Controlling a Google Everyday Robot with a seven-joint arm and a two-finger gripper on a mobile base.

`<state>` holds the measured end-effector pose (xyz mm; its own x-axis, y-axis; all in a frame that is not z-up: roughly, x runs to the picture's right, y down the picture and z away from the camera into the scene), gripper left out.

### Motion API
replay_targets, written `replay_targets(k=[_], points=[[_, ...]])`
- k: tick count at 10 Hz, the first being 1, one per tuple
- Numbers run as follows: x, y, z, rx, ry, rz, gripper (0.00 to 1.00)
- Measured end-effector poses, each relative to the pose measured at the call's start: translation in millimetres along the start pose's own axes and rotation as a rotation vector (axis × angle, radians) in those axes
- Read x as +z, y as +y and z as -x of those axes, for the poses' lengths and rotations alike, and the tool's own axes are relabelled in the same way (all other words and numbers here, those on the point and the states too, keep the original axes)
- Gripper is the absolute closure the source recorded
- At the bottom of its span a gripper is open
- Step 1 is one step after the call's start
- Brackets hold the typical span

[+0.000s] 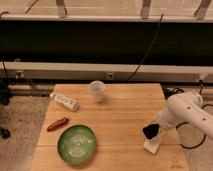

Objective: Place the eraser on the white sponge

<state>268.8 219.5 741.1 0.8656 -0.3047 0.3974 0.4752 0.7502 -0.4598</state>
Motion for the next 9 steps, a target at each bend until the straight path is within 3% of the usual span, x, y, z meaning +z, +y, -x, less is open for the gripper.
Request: replay_targets(k=[7, 9], points=[[10, 12, -2, 0.010, 0.001, 0.008, 0.99], [10, 11, -4, 0.015, 0.000, 0.008, 0.83]])
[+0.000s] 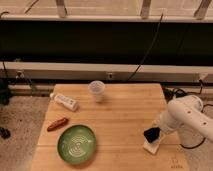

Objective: Place the eraser on the white sponge

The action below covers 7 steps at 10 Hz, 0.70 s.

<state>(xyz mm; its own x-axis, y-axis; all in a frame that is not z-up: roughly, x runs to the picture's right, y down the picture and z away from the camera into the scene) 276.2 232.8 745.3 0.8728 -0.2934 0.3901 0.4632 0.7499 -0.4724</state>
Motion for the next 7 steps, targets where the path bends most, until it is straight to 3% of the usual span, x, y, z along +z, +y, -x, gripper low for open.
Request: replay_targets(k=[2, 4, 7], points=[[0.3, 1.8, -1.3, 0.002, 0.000, 0.002, 0.61], [0.6, 2.1, -2.4, 0.005, -0.001, 0.003, 0.46], [0.7, 3.6, -3.9, 0.010, -0.003, 0.006, 0.45]])
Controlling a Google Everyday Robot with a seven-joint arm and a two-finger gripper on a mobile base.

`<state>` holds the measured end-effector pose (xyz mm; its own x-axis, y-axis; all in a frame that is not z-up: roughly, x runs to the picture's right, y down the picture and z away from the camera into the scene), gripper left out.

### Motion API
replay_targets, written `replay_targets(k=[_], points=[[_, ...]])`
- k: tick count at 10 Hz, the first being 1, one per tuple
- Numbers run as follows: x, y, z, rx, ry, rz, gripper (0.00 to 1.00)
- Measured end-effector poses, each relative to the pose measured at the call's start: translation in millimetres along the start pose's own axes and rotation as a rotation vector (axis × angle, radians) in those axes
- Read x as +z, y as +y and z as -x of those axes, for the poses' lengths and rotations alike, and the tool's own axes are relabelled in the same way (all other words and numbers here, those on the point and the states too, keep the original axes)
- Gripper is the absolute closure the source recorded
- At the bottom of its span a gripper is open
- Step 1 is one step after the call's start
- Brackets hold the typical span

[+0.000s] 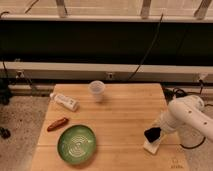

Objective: Place the eraser on the white sponge

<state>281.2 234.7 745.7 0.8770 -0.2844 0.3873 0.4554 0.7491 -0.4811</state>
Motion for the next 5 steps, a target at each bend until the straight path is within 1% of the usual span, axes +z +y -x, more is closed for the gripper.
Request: replay_targets(k=[5], points=[[0.3, 1.1, -2.6, 0.007, -0.001, -0.001, 0.45]])
